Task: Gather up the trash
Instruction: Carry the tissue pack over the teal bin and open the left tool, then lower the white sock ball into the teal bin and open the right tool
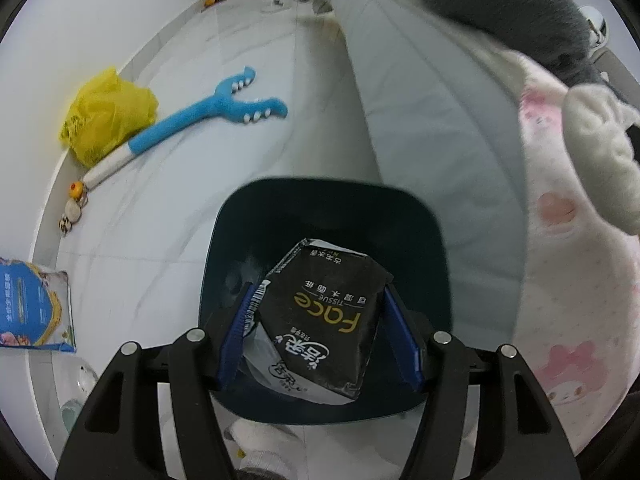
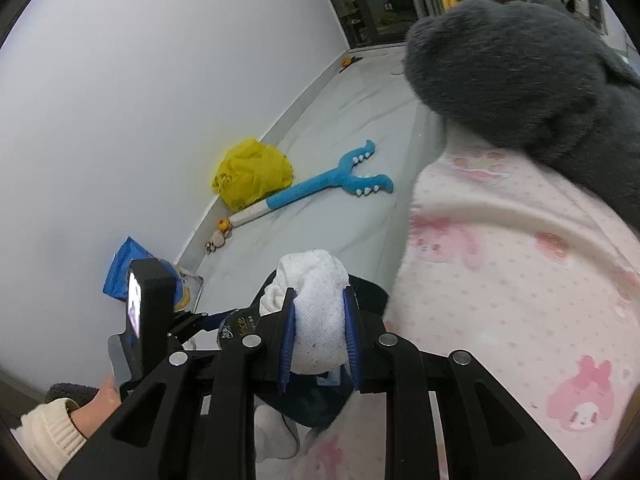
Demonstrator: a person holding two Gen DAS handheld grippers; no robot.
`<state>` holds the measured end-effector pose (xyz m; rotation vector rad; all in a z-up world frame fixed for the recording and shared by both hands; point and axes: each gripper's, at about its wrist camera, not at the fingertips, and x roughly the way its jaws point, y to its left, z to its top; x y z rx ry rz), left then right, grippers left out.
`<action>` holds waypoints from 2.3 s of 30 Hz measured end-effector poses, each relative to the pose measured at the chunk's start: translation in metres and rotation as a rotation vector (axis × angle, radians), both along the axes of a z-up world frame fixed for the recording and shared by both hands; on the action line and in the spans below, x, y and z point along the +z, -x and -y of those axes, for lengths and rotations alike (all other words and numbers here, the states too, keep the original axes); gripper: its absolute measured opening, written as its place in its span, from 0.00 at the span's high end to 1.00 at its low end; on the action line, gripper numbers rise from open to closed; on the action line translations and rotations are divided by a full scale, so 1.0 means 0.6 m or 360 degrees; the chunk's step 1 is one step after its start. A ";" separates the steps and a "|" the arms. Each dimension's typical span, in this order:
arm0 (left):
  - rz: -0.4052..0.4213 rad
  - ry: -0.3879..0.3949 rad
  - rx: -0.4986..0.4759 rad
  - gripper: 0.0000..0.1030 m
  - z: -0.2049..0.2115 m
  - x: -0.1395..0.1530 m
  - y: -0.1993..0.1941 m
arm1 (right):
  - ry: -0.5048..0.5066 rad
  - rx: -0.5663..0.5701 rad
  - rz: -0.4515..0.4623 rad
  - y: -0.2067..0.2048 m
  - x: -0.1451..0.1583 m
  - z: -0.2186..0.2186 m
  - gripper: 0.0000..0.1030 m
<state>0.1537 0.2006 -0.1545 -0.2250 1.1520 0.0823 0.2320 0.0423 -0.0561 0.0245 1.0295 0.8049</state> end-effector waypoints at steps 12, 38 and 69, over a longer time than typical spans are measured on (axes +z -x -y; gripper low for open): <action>-0.0166 0.0157 -0.0027 0.24 -0.025 -0.041 0.021 | 0.0120 0.0076 -0.0036 0.006 -0.049 -0.091 0.78; 0.0080 0.0069 0.0073 0.28 -0.125 0.030 0.081 | 0.0386 0.0153 -0.0212 0.016 -0.181 -0.207 0.78; 0.0805 0.0041 0.0073 0.32 -0.125 0.264 0.117 | 0.0508 0.0163 -0.0113 0.060 -0.179 -0.215 0.31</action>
